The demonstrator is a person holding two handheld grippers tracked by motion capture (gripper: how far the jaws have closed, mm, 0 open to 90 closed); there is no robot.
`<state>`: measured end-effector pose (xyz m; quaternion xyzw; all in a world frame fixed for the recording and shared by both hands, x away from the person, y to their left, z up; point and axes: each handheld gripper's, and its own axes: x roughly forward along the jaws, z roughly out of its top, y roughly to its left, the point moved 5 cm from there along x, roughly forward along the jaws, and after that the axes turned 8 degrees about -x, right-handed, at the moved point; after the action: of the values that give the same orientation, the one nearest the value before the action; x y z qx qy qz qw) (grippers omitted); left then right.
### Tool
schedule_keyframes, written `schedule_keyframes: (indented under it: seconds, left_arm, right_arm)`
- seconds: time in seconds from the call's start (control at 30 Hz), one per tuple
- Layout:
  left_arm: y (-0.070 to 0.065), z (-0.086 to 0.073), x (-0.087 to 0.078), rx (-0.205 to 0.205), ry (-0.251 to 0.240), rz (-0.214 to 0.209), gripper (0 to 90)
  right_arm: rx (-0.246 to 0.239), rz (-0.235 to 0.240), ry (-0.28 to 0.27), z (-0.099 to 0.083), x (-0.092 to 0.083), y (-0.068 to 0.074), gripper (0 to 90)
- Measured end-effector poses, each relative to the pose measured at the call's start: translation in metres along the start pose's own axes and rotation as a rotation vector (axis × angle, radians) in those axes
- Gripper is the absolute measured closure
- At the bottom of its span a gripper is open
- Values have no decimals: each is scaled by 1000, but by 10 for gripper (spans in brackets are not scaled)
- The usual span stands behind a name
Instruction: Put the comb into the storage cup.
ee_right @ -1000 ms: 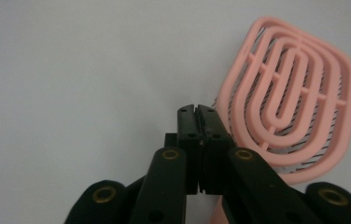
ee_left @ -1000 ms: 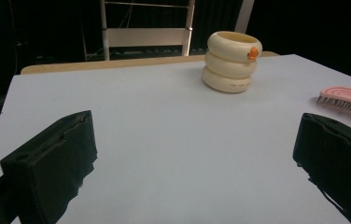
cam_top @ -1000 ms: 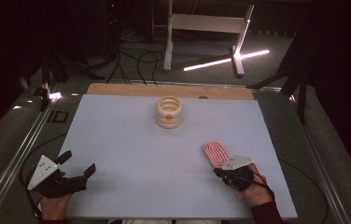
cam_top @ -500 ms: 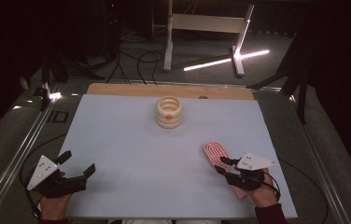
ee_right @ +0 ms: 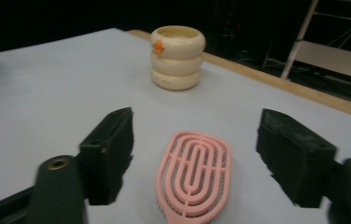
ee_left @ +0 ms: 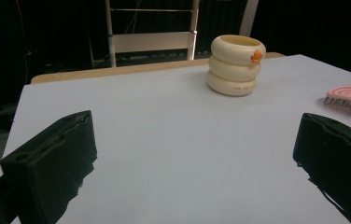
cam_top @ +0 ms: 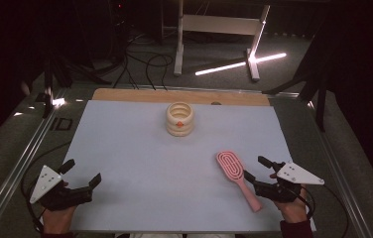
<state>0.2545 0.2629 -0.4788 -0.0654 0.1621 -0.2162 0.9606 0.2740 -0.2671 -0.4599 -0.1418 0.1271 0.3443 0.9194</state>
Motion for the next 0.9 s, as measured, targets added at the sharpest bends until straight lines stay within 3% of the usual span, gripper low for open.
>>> schedule_keyframes:
  seconds: [0.13, 0.37, 0.73, 0.9]
  left_arm:
    - [-1, 2, -1, 1, -12, 1, 0]
    - [-2, 5, 4, 8, -17, -9, 0]
    - [-2, 3, 8, 15, -12, -12, 0]
    - [-3, 1, 7, 18, -9, -8, 0]
  right_arm:
    - [33, -67, -22, -2, -3, -4, 133]
    - [73, -150, -37, -8, -13, -13, 99]
    - [79, -153, -17, -13, -15, -12, 115]
    - [73, -186, 0, -16, -14, -15, 100]
